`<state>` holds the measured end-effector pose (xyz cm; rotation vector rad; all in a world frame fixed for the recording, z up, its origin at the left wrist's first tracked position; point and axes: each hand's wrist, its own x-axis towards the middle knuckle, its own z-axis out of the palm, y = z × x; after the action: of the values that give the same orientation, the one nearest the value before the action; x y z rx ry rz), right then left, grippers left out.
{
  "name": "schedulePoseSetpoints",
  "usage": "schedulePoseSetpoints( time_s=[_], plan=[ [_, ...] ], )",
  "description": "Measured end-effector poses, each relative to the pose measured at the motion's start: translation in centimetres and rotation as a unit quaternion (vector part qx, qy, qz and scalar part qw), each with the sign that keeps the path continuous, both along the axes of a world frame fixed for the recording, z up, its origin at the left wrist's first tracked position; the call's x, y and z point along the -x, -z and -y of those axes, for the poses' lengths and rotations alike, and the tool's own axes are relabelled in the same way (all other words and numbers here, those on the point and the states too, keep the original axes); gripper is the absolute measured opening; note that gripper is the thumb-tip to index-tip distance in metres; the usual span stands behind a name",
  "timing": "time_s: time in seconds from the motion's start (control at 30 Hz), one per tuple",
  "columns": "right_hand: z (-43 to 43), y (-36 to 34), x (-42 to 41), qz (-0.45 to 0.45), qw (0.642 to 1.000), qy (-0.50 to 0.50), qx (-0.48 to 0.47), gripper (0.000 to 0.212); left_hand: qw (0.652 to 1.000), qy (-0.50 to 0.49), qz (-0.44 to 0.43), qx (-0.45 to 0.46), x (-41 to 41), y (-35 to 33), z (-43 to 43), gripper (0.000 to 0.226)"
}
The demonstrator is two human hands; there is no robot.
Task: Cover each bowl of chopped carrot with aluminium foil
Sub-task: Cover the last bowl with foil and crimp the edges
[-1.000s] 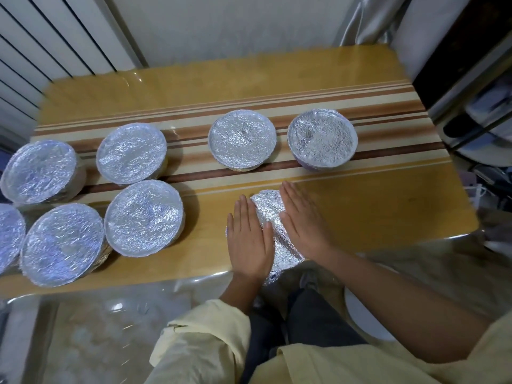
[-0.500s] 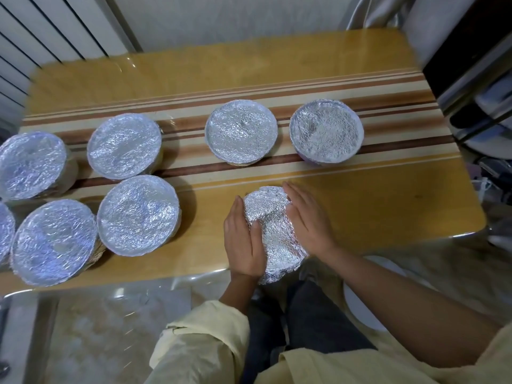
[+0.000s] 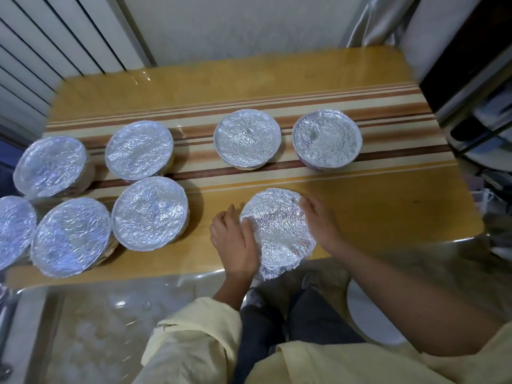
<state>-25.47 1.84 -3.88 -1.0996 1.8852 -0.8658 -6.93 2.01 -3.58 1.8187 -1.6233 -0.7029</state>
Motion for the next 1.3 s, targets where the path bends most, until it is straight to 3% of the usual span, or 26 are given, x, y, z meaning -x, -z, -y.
schedulePoseSetpoints(
  time_s=[0.1,0.27,0.4,0.53,0.7,0.87,1.03,1.3],
  plan=[
    [-1.0,-0.2,0.4,-0.003,0.999,0.035,0.01,0.028,0.999,-0.004,-0.022,-0.023,-0.2,-0.6,-0.5,0.071],
    [-3.4,0.3,-0.2,0.009,0.984,0.176,-0.012,0.03,0.999,0.032,-0.031,-0.014,-0.2,-0.9,-0.8,0.072],
    [-5.3,-0.2,-1.2,0.023,0.975,0.214,-0.047,0.032,0.997,0.072,-0.023,-0.016,0.4,-0.8,-1.2,0.076],
    [-6.0,-1.7,-1.3,-0.004,0.981,0.187,-0.05,0.037,0.994,0.105,0.015,-0.008,1.1,-0.6,-1.3,0.075],
    [-4.2,-1.8,0.0,-0.223,0.97,0.042,0.088,0.054,0.99,0.113,0.069,0.048,2.0,-1.1,-1.0,0.063],
    [-1.5,-1.2,-1.3,-0.305,0.947,-0.089,0.04,0.066,0.982,0.141,0.124,0.034,3.5,-0.8,-0.4,0.064],
    [-1.6,-0.3,-1.2,-0.286,0.953,-0.099,0.022,0.063,0.989,0.129,0.069,0.032,3.3,0.6,-0.6,0.062],
    [-1.6,0.6,-0.5,-0.181,0.979,-0.034,0.086,0.049,0.994,0.085,-0.063,0.006,3.1,1.3,-0.5,0.065]
  ],
)
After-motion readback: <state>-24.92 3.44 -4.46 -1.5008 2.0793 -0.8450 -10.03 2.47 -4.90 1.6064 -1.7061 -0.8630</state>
